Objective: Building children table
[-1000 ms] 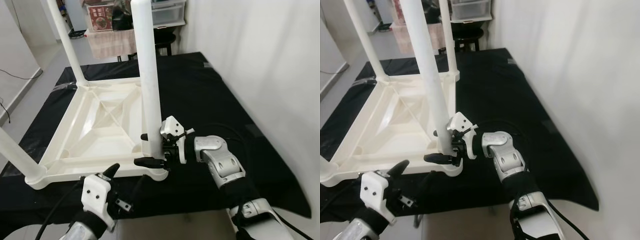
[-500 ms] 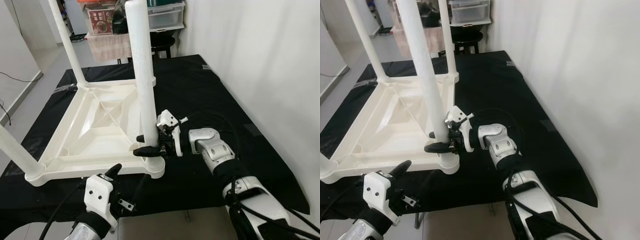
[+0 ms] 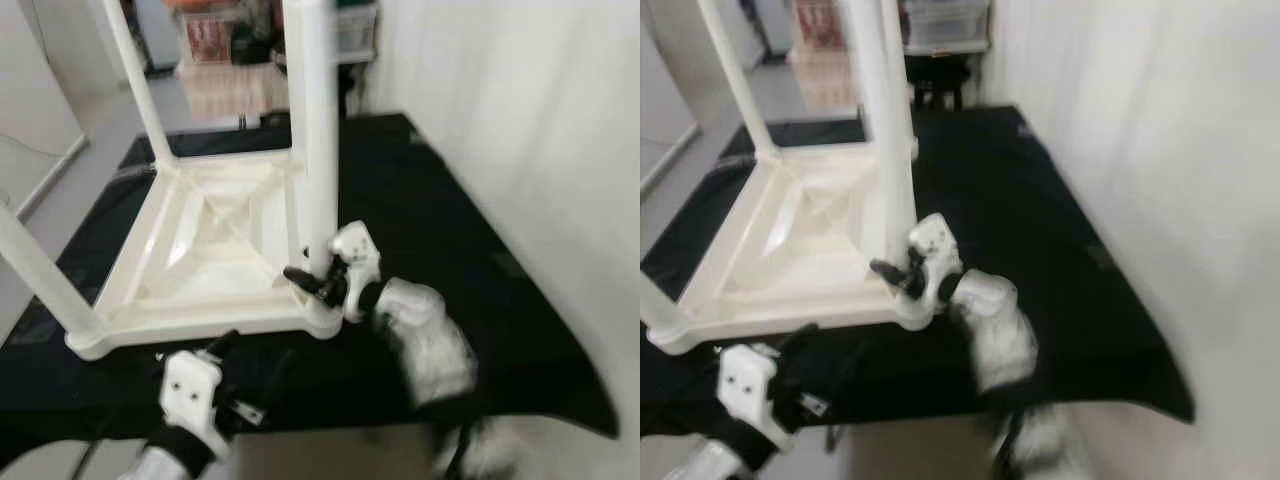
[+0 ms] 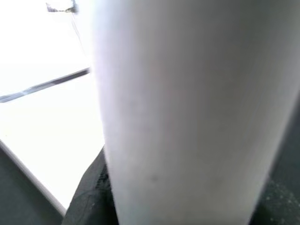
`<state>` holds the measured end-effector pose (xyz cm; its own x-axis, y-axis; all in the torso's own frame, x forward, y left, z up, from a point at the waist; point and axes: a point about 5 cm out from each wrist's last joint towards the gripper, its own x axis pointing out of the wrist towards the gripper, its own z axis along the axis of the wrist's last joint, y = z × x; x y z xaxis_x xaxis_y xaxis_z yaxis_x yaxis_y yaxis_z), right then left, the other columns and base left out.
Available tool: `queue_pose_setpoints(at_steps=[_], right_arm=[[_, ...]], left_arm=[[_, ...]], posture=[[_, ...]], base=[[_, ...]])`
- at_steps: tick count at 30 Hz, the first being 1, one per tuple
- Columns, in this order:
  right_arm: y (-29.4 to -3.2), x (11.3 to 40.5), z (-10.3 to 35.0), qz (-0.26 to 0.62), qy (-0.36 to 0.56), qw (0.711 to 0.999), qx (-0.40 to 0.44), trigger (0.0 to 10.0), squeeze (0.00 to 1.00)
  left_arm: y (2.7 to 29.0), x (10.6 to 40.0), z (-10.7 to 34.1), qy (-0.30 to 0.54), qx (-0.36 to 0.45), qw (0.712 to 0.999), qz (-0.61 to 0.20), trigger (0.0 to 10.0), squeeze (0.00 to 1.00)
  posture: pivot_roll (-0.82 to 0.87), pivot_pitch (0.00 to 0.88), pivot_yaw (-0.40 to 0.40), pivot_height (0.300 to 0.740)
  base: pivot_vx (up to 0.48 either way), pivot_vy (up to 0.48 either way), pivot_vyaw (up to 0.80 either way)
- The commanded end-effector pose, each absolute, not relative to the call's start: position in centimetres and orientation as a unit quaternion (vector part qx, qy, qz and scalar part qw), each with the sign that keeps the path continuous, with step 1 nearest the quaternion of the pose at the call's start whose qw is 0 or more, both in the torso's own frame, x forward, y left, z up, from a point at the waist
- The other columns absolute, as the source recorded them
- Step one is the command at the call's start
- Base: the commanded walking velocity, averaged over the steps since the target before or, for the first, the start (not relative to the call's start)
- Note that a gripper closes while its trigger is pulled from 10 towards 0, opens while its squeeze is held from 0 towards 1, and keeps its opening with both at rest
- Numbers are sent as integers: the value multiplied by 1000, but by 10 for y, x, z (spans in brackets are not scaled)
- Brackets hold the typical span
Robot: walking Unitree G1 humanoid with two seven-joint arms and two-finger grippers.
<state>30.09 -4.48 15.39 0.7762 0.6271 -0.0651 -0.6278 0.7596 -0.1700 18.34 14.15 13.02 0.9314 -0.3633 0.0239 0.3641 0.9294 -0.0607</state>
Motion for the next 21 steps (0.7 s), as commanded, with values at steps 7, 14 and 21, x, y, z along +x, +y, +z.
queue_pose_setpoints(at_steps=[7,14,21], right_arm=[[-50,314,146,325,47,941,-80,4824,0],[-36,305,171,463,19,886,10,10000,1000],[-45,309,190,600,-20,799,-32,10000,1000]], left_arm=[[144,185,128,-1,-28,983,-183,10000,0],[143,186,127,0,-27,982,-184,10000,0],[140,187,126,0,-30,982,-185,10000,0]], posture=[[-46,81,45,740],[-56,70,54,740],[-49,51,44,740]], base=[[0,0,0],[0,0,0],[0,0,0]])
